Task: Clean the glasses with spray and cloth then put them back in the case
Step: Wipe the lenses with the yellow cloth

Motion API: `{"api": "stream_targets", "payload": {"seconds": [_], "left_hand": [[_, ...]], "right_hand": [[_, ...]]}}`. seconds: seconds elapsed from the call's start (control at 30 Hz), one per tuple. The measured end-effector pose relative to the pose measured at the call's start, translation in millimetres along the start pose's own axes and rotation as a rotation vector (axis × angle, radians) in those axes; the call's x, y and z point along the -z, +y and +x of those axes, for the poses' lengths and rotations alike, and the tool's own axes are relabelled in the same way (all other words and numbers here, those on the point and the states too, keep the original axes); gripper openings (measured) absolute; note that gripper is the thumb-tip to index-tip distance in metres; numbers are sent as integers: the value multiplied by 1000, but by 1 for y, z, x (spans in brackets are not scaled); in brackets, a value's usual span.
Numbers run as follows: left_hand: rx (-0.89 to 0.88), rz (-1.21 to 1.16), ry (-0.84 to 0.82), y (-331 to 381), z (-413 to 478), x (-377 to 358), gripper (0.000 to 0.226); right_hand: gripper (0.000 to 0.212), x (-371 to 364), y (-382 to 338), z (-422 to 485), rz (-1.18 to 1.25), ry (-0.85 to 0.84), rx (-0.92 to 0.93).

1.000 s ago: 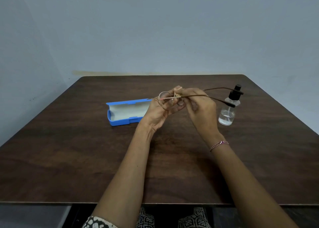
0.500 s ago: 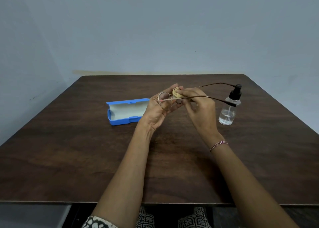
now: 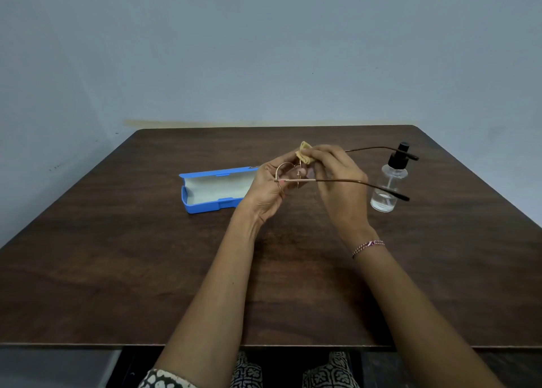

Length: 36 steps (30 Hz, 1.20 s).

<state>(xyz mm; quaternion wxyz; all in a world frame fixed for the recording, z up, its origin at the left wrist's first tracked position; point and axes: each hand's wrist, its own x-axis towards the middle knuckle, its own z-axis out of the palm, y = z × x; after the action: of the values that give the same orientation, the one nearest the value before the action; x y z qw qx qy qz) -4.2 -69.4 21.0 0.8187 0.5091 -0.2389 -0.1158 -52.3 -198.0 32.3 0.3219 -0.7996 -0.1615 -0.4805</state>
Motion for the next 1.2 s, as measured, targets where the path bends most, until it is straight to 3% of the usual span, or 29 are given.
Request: {"api": "stream_targets", "payload": {"seconds": [0.1,0.33,0.5,0.6,0.63,0.77,0.97,1.1,1.2], "left_hand": [[-4,23,57,3,0,-4,45],[-71,-90,71,4,2,-1,32],[-77,-158,91,13,-1,-5,61],[-109,-161,129,13,-2,-5,20],[-112,-151,133,12,-3,-4,17],[-113,-153,109,10,0,-2,33],[-138,-208,112,6,4,3,25],[-119,-215,88,3,5,4,57],[-104,-210,84,2,5,4,64]], "right_hand": [[29,-1,-1,1,-29,-7,2],[24,-1,2,-1,-6,-73,-3],[26,-2,3,0,93,-93,68],[23,1,5,1,85,-96,88],[23,1,6,1,58,-92,88],[24,0,7,0,-6,-78,81],[22,-1,-2,-1,44,-87,173],[20,0,6,0,40,-62,98],[20,0,8,-1,18,-51,71]]}}
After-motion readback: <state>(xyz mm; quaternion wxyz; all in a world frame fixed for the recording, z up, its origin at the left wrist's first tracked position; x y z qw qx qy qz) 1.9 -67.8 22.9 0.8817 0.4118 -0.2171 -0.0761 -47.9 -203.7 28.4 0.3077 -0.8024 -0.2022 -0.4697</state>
